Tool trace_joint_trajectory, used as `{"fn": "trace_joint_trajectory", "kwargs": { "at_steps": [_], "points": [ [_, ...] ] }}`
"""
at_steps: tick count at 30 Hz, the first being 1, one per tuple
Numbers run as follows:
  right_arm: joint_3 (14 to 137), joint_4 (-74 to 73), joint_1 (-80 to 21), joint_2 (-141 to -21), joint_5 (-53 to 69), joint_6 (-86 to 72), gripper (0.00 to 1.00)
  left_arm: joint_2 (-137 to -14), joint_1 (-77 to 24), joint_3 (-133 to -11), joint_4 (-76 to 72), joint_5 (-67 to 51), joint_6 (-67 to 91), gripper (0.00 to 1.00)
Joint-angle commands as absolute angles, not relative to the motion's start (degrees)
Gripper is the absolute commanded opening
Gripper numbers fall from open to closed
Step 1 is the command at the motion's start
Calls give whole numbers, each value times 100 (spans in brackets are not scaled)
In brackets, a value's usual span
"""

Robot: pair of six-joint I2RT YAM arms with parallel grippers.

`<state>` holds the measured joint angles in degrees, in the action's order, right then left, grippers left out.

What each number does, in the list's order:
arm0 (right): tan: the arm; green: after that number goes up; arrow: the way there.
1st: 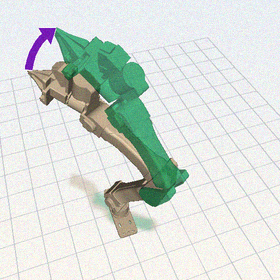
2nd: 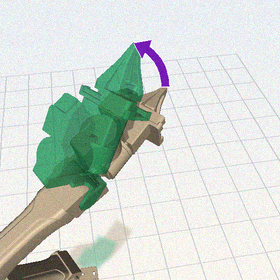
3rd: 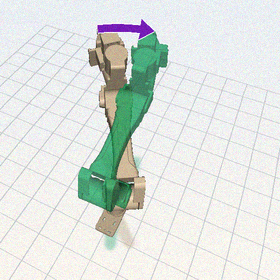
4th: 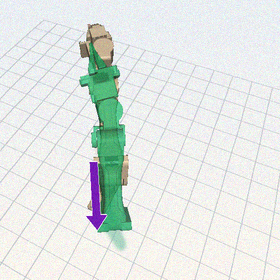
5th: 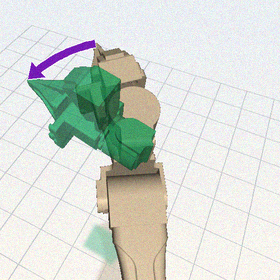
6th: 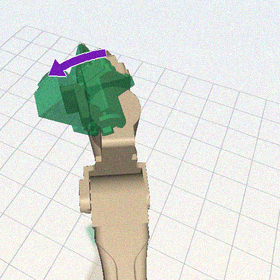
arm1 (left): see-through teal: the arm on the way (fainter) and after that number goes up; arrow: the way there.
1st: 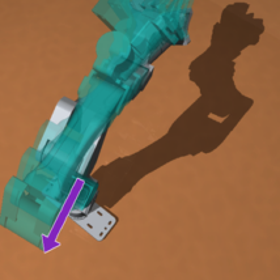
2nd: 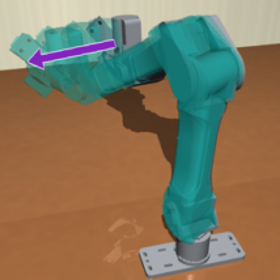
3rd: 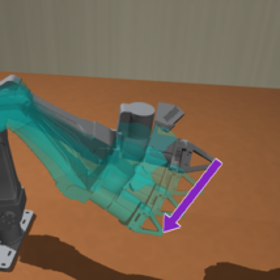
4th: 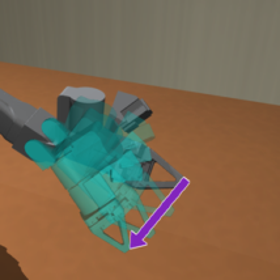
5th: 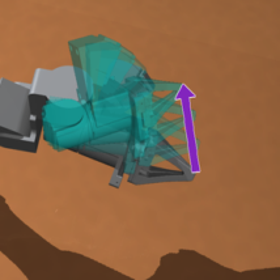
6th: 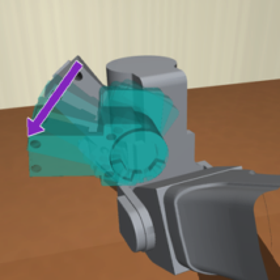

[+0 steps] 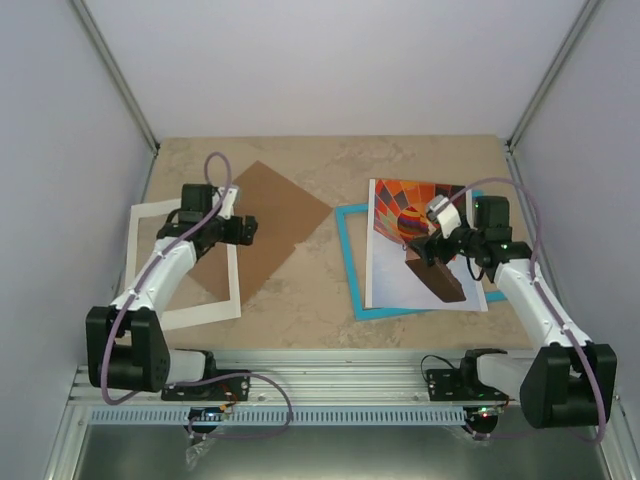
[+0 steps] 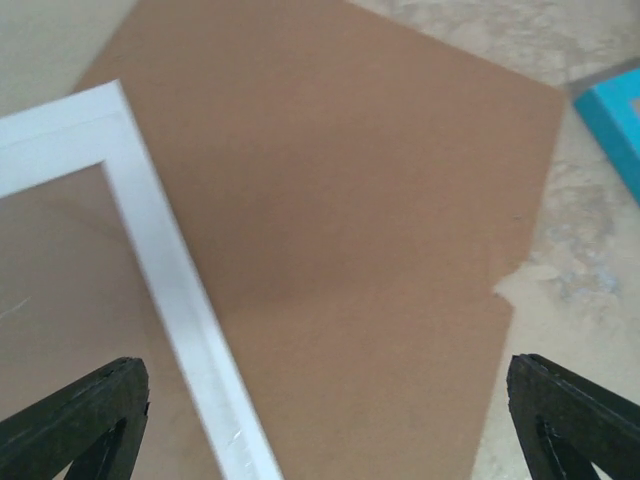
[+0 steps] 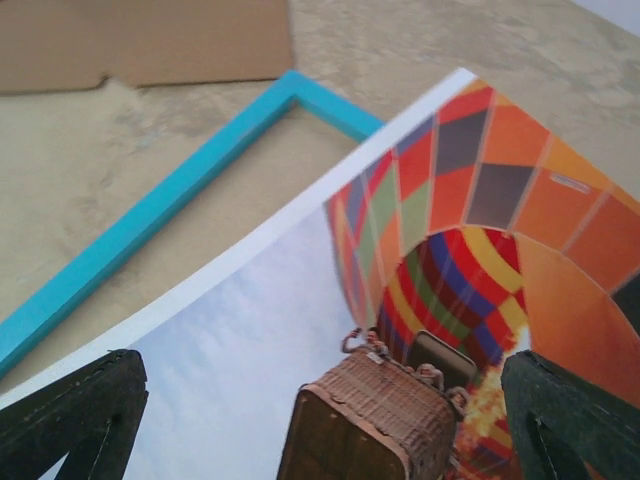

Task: Put the photo into the frame

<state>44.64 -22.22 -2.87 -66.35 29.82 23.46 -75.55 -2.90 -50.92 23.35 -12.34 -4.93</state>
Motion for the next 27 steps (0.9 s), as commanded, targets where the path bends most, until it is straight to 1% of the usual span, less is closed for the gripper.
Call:
{"fn": "trace_joint_trajectory", "kwargs": {
  "at_steps": [1, 4, 8, 13, 16, 21, 27],
  "points": [
    [4436, -3063, -607, -6322, 3094, 3858, 98, -7687, -906, -5177, 1912, -1110, -639, 99],
    [4409, -3694, -761, -6192, 2846, 4760, 97, -7988, -1512, -5343, 1750, -968, -522, 99],
    [4273, -4195, -842, -6106, 2331, 5489, 93, -8583, -2241, -5744, 1418, -785, 478, 99],
    [3681, -4476, -863, -5700, 1558, 6200, 85, -9517, -3251, -6558, 1308, 20, 1465, 99],
    [3338, -4694, -867, -5253, 1161, 6632, 80, -10083, -3684, -7012, 1395, 229, 1842, 99],
    [3010, -4805, -870, -4837, 685, 7061, 76, -10806, -3876, -7311, 1392, 75, 2387, 99],
    [2777, -4450, -870, -4977, 364, 7182, 70, -11208, -3883, -7440, 1357, -181, 2669, 99]
  ]
}}
